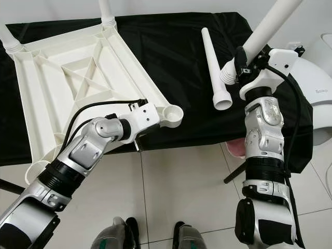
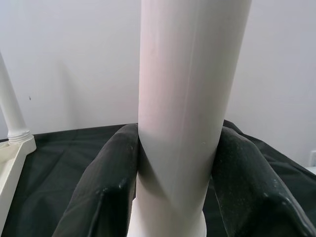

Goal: Building children table

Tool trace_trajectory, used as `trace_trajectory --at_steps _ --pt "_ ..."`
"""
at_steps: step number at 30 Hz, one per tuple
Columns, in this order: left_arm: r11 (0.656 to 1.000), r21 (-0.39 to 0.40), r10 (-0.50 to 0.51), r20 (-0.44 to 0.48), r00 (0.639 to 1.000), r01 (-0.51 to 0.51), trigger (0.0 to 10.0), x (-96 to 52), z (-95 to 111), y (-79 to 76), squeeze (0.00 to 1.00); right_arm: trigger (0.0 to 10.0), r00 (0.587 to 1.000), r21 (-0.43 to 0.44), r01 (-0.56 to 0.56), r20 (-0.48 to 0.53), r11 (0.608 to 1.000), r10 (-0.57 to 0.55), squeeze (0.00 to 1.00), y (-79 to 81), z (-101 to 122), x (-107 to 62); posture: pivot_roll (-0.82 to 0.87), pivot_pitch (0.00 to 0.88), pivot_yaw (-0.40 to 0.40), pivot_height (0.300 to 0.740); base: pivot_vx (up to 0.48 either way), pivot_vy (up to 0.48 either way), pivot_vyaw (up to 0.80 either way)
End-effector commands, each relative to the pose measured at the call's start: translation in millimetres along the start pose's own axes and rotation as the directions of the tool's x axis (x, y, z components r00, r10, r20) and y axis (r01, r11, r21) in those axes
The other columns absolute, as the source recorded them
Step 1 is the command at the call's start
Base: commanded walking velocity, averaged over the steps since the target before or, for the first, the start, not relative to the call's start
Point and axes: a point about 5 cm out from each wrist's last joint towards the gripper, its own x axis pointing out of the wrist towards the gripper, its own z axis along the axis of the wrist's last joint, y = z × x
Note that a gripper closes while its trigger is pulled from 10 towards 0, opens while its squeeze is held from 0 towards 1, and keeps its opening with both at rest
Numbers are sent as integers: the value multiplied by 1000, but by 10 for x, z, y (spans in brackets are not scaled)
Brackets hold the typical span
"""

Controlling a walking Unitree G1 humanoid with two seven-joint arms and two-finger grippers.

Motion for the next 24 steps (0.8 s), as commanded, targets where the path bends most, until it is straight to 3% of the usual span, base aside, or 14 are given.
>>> trace_trajectory --at_steps 1,7,9,12,19,24 --pt "997 26 -69 -48 996 70 0 -27 -158 -135 0 10000 1000 -4 -4 12 1000 4 0 -10 33 8 -92 182 23 740 0 0 0" --pt "980 98 -173 -12 985 173 0 -95 -180 -285 0 10000 1000 -4 -7 17 1000 7 0 -5 43 12 -89 183 27 740 0 0 0" --pt "960 138 -246 0 969 244 0 -140 -183 -386 0 10000 1000 -1 -6 20 1000 6 0 -1 44 11 -88 183 31 740 0 0 0" --pt "954 152 -262 -1 965 259 0 -155 -190 -405 0 10000 1000 0 -6 20 1000 6 0 1 44 9 -88 183 31 740 0 0 0" --pt "955 163 -246 -27 969 248 0 -161 -256 -368 0 10000 1000 0 -3 22 1000 3 0 -1 45 -6 -88 183 31 740 0 0 0" --pt "977 125 -164 -63 984 171 0 -118 -307 -241 0 10000 1000 3 -11 26 1000 11 0 15 59 -1 -94 183 31 740 0 0 0"
